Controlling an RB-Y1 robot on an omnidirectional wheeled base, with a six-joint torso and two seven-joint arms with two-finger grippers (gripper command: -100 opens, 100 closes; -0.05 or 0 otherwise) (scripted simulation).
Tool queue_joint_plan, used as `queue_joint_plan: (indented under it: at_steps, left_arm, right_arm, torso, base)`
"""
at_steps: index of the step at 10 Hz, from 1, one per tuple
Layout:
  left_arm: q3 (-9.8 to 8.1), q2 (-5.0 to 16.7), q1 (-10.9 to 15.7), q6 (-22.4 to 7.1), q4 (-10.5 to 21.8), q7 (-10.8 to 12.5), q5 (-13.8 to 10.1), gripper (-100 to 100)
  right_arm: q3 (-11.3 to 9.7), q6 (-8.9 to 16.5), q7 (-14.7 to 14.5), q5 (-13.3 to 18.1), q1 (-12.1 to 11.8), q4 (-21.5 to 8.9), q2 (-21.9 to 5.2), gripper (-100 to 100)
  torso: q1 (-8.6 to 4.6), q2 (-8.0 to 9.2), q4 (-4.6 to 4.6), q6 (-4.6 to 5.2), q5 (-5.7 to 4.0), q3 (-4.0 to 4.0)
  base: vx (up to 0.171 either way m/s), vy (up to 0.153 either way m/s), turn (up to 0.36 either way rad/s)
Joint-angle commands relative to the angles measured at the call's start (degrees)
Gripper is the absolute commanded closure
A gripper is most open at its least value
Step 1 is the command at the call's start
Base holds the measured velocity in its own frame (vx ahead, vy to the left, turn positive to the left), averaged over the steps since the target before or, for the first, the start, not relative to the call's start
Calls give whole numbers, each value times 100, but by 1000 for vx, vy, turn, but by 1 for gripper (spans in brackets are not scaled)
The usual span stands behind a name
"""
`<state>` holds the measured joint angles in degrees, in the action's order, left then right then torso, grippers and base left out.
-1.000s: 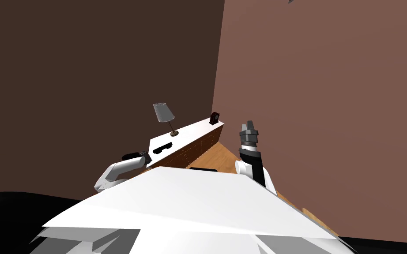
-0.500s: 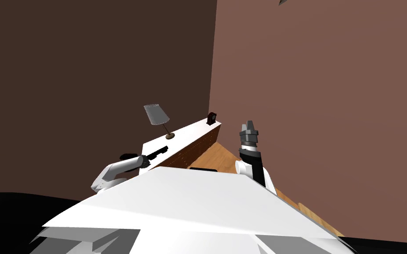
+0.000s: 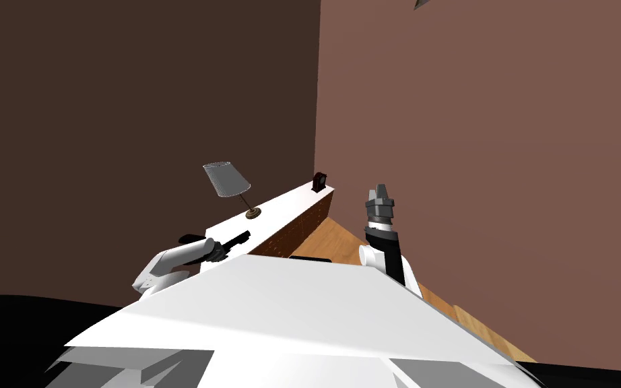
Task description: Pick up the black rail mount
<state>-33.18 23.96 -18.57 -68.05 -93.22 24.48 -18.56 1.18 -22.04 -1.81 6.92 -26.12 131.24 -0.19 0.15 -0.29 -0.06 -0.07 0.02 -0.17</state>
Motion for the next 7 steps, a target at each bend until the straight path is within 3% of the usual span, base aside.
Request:
queue_joint_plan:
  at_steps: [1,4,5,6,7]
  left_arm:
    - [-28,66,51,-265,122,39,-88,-100]
    - [-55,157,92,-579,327,75,-246,-100]
    - [-53,156,104,-488,319,58,-215,-100]
    - [-54,159,106,-508,328,59,-221,0]
    - [-7,115,153,-327,509,25,-172,-100]
  right_arm:
    - [0,0,0,0,0,0,0,0]
    - [0,0,0,0,0,0,0,0]
    - [0,0,0,0,0,0,0,0]
    - [0,0,0,0,0,0,0,0]
    - [0,0,0,0,0,0,0,0]
  torso:
    - [0,0,0,0,0,0]
    - [-1,2,0,-1,0,1]
    - [3,-2,0,-2,1,-1]
    - [-5,11,2,-4,0,6]
    - [-14,24,5,-4,-2,14]
  base:
    - [71,49,-133]
    - [86,47,-93]
    - [45,30,-22]
    - [8,5,2]
    - [13,16,15]
